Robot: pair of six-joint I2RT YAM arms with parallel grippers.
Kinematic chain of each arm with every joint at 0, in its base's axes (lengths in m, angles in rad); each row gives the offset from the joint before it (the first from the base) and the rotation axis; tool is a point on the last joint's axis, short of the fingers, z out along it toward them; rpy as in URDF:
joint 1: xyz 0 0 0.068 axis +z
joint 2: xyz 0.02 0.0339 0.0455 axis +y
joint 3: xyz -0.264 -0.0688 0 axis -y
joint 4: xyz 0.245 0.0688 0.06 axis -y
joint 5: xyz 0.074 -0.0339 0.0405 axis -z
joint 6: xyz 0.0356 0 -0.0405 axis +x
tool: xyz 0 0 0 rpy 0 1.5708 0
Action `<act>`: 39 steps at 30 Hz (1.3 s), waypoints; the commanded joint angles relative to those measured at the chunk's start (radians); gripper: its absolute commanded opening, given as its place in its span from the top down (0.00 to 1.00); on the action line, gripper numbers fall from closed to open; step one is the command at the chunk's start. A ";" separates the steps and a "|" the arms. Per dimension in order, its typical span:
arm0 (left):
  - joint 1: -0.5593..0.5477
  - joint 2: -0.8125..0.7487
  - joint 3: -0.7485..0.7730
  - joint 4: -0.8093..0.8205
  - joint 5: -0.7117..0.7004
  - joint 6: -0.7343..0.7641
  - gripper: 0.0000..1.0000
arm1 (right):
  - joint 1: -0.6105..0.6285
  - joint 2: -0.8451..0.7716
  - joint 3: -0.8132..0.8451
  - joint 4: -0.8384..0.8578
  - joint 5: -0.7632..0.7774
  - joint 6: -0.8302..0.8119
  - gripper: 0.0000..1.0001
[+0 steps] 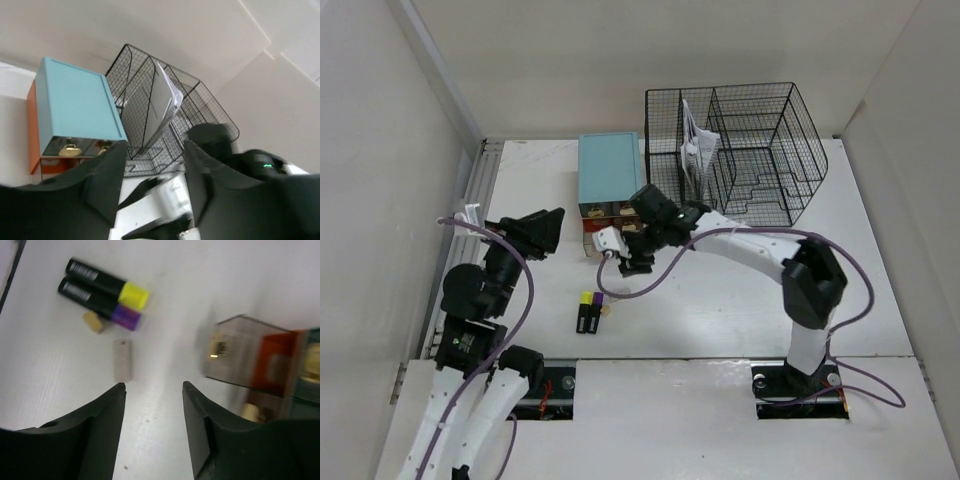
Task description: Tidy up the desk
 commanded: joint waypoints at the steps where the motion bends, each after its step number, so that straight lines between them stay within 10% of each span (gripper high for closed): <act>1: -0.006 0.075 0.196 -0.314 0.099 0.260 0.50 | 0.038 0.095 0.061 -0.148 -0.029 -0.133 0.44; 9: -0.015 -0.098 0.013 -0.257 0.185 0.407 0.14 | 0.119 0.203 0.073 -0.163 0.075 -0.142 0.38; 26: -0.015 -0.154 0.025 -0.276 0.156 0.417 0.13 | 0.138 0.309 0.082 -0.080 0.204 -0.030 0.41; 30: -0.015 -0.155 0.025 -0.276 0.145 0.417 0.13 | 0.147 0.330 0.083 -0.069 0.245 0.003 0.52; 35: -0.015 -0.164 0.025 -0.276 0.136 0.417 0.13 | 0.156 0.341 0.125 -0.079 0.273 0.023 1.00; 39: -0.015 -0.173 0.025 -0.276 0.136 0.417 0.13 | 0.176 0.294 0.188 -0.099 0.264 0.071 1.00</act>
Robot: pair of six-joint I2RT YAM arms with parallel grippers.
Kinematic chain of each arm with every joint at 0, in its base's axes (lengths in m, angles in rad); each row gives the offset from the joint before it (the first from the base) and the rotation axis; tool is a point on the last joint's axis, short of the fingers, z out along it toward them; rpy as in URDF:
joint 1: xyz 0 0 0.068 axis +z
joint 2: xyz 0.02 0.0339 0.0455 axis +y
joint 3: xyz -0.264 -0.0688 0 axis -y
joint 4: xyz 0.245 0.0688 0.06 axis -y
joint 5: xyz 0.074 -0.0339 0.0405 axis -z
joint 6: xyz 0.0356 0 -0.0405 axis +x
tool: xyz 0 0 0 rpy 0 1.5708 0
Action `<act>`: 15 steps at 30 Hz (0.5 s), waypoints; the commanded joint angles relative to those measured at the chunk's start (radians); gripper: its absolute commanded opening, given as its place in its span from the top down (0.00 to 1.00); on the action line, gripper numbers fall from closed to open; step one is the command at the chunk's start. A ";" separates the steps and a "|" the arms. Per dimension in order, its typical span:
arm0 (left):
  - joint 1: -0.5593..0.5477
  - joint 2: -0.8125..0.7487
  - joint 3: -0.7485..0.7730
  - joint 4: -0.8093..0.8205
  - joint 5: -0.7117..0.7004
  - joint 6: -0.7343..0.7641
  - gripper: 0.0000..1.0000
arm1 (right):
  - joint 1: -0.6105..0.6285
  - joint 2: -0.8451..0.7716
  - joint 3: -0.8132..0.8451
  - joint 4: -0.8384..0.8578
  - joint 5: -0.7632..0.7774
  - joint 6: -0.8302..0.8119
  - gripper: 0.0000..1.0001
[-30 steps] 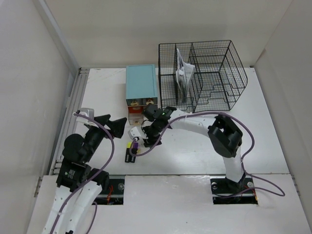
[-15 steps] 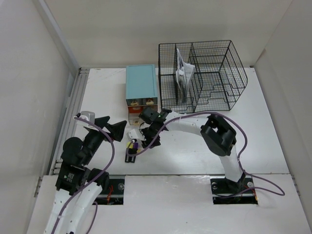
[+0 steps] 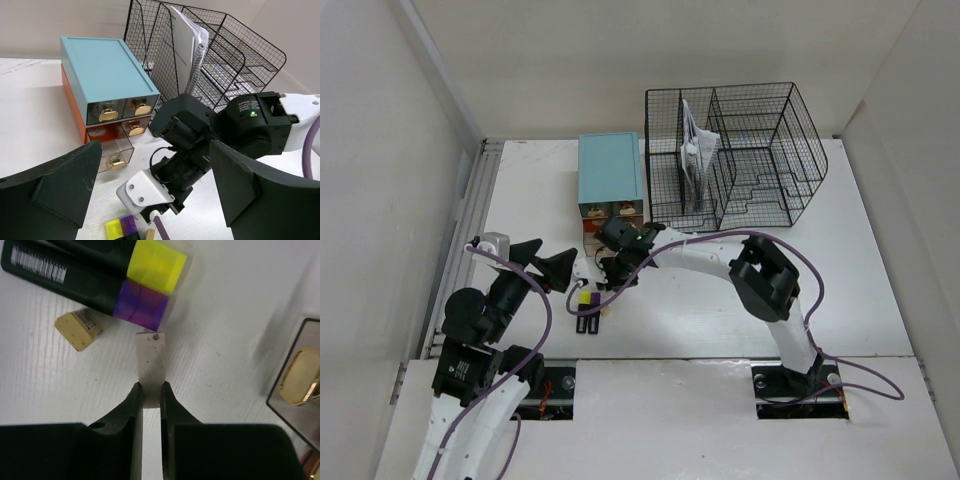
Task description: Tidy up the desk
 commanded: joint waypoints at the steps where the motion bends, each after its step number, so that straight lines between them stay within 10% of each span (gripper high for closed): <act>1: -0.006 -0.012 0.017 0.038 -0.007 0.014 0.13 | 0.034 -0.044 0.089 0.008 0.002 0.043 1.00; 15: -0.006 -0.012 0.017 0.038 -0.016 0.005 0.12 | 0.035 -0.055 0.197 0.244 0.373 0.212 1.00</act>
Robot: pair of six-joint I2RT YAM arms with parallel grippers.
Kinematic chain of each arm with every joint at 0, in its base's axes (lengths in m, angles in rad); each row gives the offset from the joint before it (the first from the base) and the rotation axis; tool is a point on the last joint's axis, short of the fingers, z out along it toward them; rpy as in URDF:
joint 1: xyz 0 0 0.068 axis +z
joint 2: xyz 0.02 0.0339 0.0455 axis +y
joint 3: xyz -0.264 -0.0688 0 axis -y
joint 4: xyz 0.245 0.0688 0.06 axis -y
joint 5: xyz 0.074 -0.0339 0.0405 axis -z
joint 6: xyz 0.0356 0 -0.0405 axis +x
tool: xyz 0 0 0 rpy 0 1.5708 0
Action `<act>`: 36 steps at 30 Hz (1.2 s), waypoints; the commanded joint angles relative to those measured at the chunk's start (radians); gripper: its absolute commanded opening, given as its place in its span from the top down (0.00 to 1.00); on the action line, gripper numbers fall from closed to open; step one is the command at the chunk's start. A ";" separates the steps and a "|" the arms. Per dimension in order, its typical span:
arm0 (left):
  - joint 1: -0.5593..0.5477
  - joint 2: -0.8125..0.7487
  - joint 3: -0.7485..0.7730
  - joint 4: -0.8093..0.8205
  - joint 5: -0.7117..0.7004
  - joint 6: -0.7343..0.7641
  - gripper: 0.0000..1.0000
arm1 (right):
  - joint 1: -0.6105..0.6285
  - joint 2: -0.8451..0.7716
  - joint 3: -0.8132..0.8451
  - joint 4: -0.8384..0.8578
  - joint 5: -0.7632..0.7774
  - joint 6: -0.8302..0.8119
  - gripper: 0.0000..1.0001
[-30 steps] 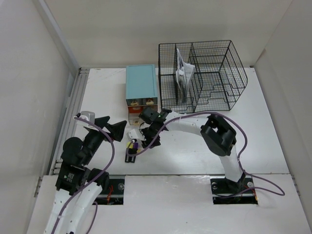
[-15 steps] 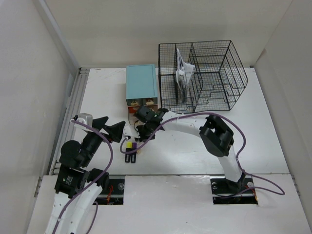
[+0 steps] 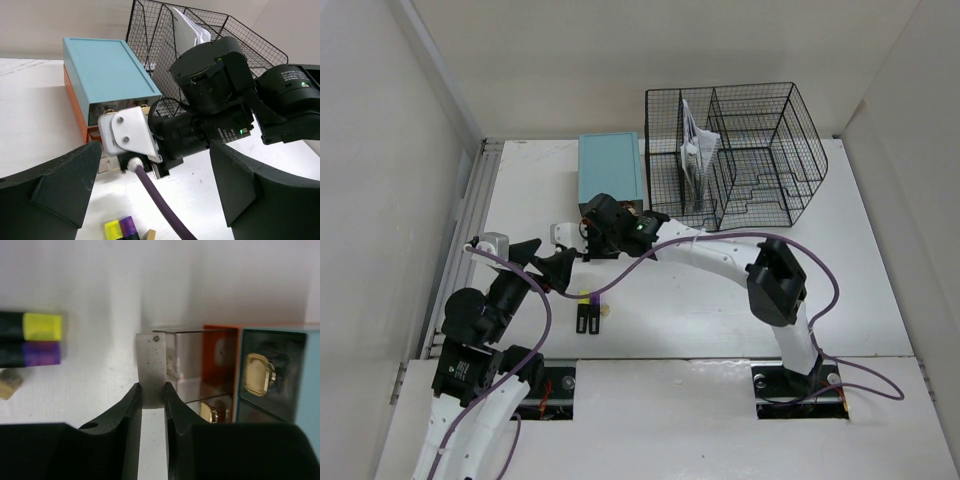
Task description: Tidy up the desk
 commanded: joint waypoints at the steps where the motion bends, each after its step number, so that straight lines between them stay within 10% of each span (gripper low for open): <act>1: -0.006 -0.010 0.017 0.038 -0.007 0.005 0.12 | 0.001 0.003 0.029 0.146 0.151 0.063 1.00; 19: -0.006 -0.010 0.017 0.038 -0.007 0.005 0.12 | -0.051 0.176 0.194 0.131 0.350 0.127 0.97; 23: -0.006 -0.010 0.017 0.038 -0.007 0.005 0.12 | -0.051 0.176 0.194 0.119 0.324 0.127 0.54; 26: -0.006 -0.010 0.017 0.038 -0.007 0.005 0.12 | -0.051 0.135 0.150 0.119 0.292 0.137 0.44; 36: -0.006 -0.010 0.017 0.029 -0.007 0.005 0.12 | -0.060 -0.071 -0.038 -0.111 -0.404 -0.210 0.46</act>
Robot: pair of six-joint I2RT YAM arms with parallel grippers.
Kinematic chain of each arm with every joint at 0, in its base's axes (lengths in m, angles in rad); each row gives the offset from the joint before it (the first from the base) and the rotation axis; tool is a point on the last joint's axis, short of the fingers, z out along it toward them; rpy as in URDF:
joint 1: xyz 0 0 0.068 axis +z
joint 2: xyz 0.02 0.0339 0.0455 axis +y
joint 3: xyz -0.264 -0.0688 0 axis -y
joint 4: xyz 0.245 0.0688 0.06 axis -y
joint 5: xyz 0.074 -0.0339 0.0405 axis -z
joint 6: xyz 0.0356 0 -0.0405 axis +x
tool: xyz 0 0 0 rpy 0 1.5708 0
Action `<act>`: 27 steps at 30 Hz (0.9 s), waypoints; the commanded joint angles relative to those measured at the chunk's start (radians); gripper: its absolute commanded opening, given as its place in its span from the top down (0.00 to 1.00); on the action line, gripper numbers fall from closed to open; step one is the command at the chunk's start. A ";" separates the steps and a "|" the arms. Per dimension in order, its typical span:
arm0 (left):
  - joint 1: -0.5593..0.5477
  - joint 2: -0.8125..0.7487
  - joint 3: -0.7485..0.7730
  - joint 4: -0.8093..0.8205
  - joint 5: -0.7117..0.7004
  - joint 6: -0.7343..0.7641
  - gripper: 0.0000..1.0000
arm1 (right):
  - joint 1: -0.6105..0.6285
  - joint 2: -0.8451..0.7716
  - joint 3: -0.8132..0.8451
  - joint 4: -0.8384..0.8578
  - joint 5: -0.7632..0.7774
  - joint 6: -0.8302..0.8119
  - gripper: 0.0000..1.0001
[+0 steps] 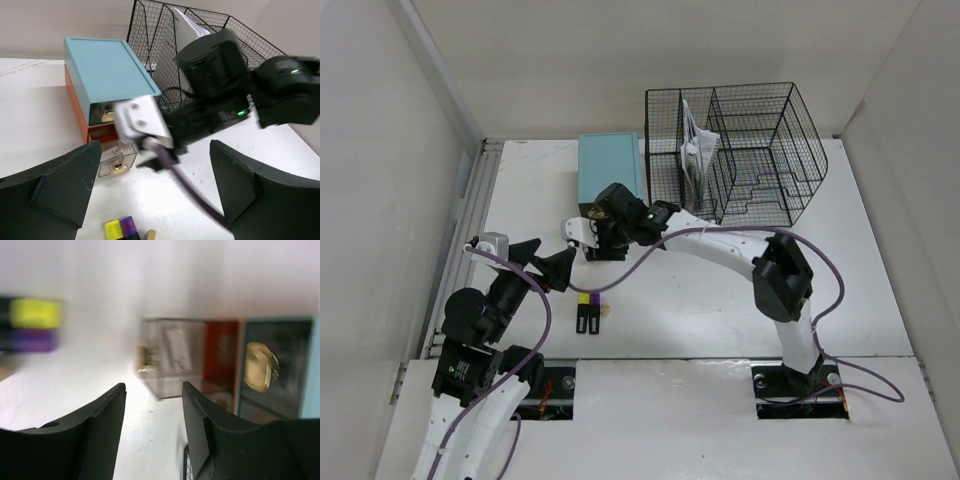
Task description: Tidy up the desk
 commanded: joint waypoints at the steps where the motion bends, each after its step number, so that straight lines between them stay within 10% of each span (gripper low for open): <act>1: -0.006 -0.010 0.017 0.030 -0.010 0.005 0.12 | 0.008 -0.101 -0.035 -0.185 -0.445 -0.267 0.46; 8: -0.006 -0.019 0.017 0.030 -0.011 0.005 0.12 | 0.008 -0.032 -0.069 -0.415 -0.572 -0.544 0.46; 27: -0.006 -0.028 0.017 0.030 -0.020 0.005 0.12 | 0.086 0.077 -0.090 -0.268 -0.514 -0.377 0.47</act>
